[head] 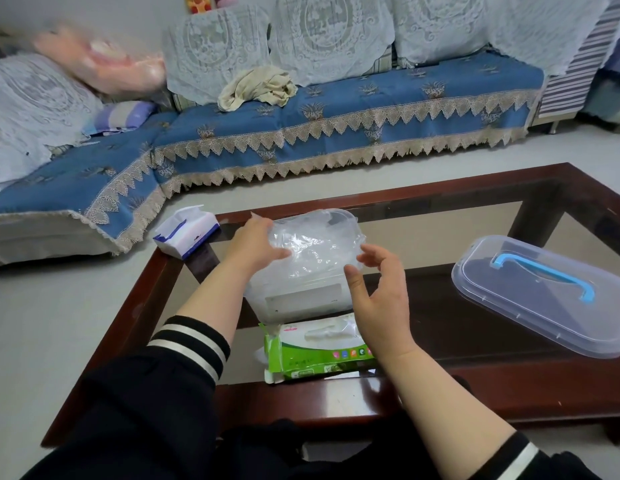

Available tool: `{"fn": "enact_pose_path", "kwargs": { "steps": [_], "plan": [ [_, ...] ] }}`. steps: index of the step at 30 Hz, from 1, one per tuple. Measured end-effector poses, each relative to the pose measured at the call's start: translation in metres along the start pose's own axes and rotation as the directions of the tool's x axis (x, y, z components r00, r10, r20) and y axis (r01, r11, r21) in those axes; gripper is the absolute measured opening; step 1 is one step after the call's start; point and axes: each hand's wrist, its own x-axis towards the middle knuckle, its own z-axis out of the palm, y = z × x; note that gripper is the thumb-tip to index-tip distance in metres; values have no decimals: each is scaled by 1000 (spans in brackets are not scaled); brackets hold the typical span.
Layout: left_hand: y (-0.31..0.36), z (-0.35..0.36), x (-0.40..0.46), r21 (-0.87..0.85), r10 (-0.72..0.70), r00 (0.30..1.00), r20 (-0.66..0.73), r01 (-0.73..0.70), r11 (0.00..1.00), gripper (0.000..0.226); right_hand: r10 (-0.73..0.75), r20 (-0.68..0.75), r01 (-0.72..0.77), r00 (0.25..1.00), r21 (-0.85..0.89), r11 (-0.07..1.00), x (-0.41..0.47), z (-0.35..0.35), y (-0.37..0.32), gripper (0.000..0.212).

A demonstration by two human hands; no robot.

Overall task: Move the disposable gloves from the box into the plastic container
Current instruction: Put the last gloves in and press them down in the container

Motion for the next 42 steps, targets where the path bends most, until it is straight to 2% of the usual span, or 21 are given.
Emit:
{"fn": "enact_pose_path", "kwargs": {
  "steps": [3, 6, 8, 10, 13, 16, 18, 22, 24, 27, 29, 30, 32, 34, 36, 37, 38, 39, 40, 41, 42],
  "plan": [
    [-3, 3, -2, 280, -20, 1000, -9, 22, 960, 76, -11, 28, 12, 1000, -20, 1000, -1, 1, -2, 29],
    [-9, 4, -7, 381, -12, 997, -79, 41, 924, 66, -15, 39, 16, 999, -35, 999, -2, 1, -2, 27],
    [-13, 3, -10, 341, -20, 990, -140, 67, 938, 51, -6, 42, 8, 999, -44, 999, -2, 1, 0, 25],
    [-18, -1, -12, 203, -120, 984, -135, 146, 968, 37, -14, 54, 17, 998, -59, 998, -2, 1, 2, 20],
    [-21, -7, -13, 113, -249, 966, -66, 255, 960, 39, 4, 148, 12, 989, -105, 994, -2, 1, 5, 4],
    [-24, -6, -18, 142, -195, 975, -110, 209, 968, 39, 95, 292, -52, 952, -151, 987, -4, 4, 1, 4],
    [-27, -2, -21, 111, -153, 980, -130, 168, 980, 54, 151, 352, -98, 924, -164, 982, -6, 6, -4, 9],
    [-37, 12, -15, 225, -90, 985, -145, 121, 967, 81, 189, 414, -106, 890, -217, 970, -8, 7, -9, 10],
    [-39, 12, -11, 264, -48, 975, -216, 106, 959, 70, 193, 428, -91, 883, -248, 964, -8, 8, -8, 6],
    [-36, 3, -9, 306, 52, 937, -346, 60, 950, 32, 202, 436, -85, 877, -273, 958, -8, 9, -5, 5],
    [-38, -3, -9, 241, 65, 917, -393, 34, 970, 13, 212, 441, -91, 872, -279, 956, -8, 10, -3, 6],
    [-41, -5, -9, 150, 19, 916, -401, 45, 988, 15, 224, 454, -98, 862, -286, 953, -8, 10, -2, 7],
    [-46, -12, -12, -226, -173, 931, -322, 102, 969, 25, 258, 507, -88, 822, -333, 939, -8, 12, 2, 11],
    [-44, -16, -24, -550, -288, 915, -282, 91, 830, 28, 290, 568, -66, 770, -382, 922, -8, 14, 7, 14],
    [-39, -15, -49, -548, -267, 809, -523, -79, 833, 24, 309, 628, -25, 714, -418, 908, -10, 17, 12, 28],
    [-36, -10, -65, -485, -191, 738, -647, -205, 850, 23, 315, 660, 17, 681, -445, 895, -11, 19, 14, 38],
    [-33, -3, -79, -429, -87, 699, -710, -332, 840, 22, 325, 690, 74, 647, -480, 874, -11, 21, 16, 46],
    [-31, 9, -92, -392, 23, 715, -698, -410, 824, 22, 338, 713, 128, 614, -513, 849, -13, 22, 17, 47],
    [-28, 19, -101, -376, 120, 772, -625, -432, 820, 21, 347, 726, 173, 594, -536, 826, -13, 24, 17, 45],
    [-26, 30, -109, -382, 171, 861, -479, -380, 843, 18, 351, 729, 202, 588, -552, 809, -13, 25, 17, 40],
    [-23, 41, -113, -363, 183, 944, -273, -278, 889, 17, 352, 721, 209, 597, -563, 799, -12, 26, 18, 34]
  ]
}}
